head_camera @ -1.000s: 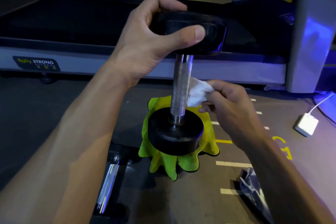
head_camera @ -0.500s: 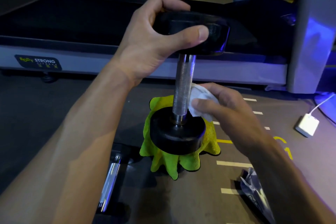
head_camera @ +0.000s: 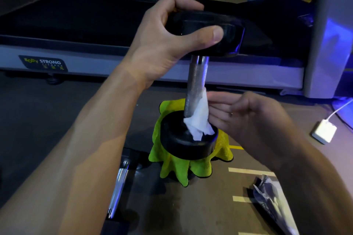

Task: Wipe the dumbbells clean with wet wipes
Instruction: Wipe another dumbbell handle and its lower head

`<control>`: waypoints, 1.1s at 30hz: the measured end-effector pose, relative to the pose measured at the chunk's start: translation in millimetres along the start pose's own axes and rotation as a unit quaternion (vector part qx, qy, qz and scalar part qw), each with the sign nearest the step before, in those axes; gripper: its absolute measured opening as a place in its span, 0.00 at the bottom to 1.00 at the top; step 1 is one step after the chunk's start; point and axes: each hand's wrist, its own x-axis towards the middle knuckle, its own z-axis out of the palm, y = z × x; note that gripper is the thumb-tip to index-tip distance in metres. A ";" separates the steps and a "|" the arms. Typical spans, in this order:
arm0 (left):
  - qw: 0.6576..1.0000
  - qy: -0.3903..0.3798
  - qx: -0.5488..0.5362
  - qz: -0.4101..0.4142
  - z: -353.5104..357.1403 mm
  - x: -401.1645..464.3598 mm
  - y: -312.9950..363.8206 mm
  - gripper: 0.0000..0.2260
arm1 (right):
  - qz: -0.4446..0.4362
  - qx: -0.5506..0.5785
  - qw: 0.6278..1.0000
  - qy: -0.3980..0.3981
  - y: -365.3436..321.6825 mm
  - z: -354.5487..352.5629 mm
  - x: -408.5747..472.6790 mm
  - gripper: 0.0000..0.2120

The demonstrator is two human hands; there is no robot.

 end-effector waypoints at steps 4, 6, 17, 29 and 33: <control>1.000 0.000 -0.007 0.003 0.4 0.6 0.0 0.23 | -0.038 -0.157 0.987 -0.017 11.2 -6.5 16.9 0.28; 1.000 0.003 -0.010 0.003 1.3 1.1 -0.4 0.23 | -0.048 -0.299 0.951 -0.069 14.1 -9.8 29.3 0.22; 1.000 0.021 -0.019 0.001 6.1 1.9 -4.0 0.23 | -0.142 -0.481 0.850 0.164 49.9 4.6 19.5 0.12; 0.999 0.042 -0.002 -0.004 3.1 1.7 -5.1 0.25 | -0.104 -0.486 0.860 0.116 45.0 15.0 -4.1 0.10; 1.000 0.031 0.007 -0.002 3.4 1.9 -3.0 0.23 | -0.067 -0.400 0.914 0.006 38.2 -8.5 27.2 0.13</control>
